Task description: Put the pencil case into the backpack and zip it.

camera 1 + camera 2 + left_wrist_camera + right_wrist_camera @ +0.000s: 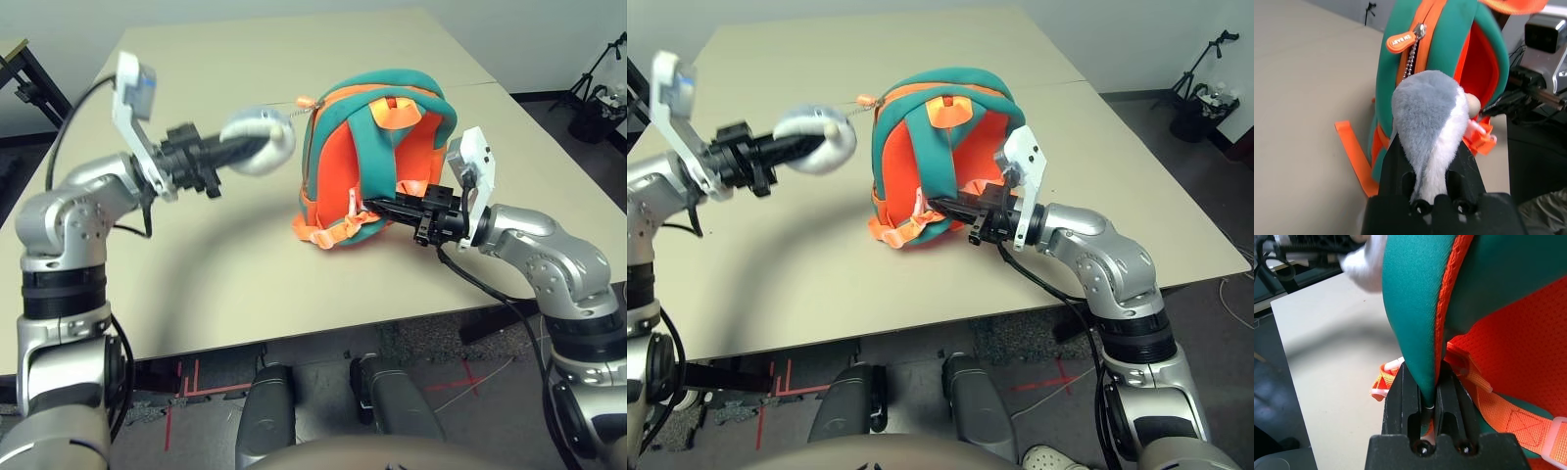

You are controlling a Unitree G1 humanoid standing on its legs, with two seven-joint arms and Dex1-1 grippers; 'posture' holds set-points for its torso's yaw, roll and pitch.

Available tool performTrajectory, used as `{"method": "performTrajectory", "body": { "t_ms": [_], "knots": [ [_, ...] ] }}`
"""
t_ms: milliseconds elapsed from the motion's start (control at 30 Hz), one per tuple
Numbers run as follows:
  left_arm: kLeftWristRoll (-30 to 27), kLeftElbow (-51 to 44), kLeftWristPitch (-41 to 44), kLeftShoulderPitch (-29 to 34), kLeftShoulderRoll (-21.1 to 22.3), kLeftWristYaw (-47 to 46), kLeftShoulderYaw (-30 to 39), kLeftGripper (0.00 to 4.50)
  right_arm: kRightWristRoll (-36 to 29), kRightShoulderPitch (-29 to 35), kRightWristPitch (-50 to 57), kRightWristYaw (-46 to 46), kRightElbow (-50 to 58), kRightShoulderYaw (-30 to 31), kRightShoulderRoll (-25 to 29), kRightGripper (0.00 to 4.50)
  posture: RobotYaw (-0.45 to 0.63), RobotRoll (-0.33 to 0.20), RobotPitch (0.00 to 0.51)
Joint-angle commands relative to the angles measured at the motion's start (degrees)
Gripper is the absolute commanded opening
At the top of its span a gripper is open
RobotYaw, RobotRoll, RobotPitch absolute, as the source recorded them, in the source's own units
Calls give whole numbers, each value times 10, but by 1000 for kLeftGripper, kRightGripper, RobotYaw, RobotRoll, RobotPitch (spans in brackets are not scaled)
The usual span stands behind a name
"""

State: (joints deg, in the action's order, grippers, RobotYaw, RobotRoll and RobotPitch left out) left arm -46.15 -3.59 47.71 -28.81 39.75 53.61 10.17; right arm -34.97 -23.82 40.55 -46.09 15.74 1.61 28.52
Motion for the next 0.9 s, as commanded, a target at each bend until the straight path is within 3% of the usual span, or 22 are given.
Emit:
{"method": "performTrajectory", "body": {
  "t_ms": [33, 333, 700, 833, 900],
  "knots": [
    [6, -12, 12, 26, -4, -8, -11, 310, -2, -4, 2, -14, 0, 17, -2, 33, -87, 0, 100],
    [28, -27, 36, 92, -3, -12, -62, 310, 2, -11, 0, -18, -8, 21, -3, 33, -85, 0, 102],
    [57, -22, 43, 92, 13, -8, -86, 310, 8, -12, 0, -18, -10, 22, -6, 33, -86, 0, 101],
    [54, -22, 59, 97, 28, -2, -83, 1771, 8, -9, 3, -24, -8, 25, -1, 33, -83, 0, 102],
    [51, -20, 65, 100, 38, 0, -72, 2468, 10, -7, 5, -32, -6, 27, 9, 761, -81, 0, 102]
  ]
}}
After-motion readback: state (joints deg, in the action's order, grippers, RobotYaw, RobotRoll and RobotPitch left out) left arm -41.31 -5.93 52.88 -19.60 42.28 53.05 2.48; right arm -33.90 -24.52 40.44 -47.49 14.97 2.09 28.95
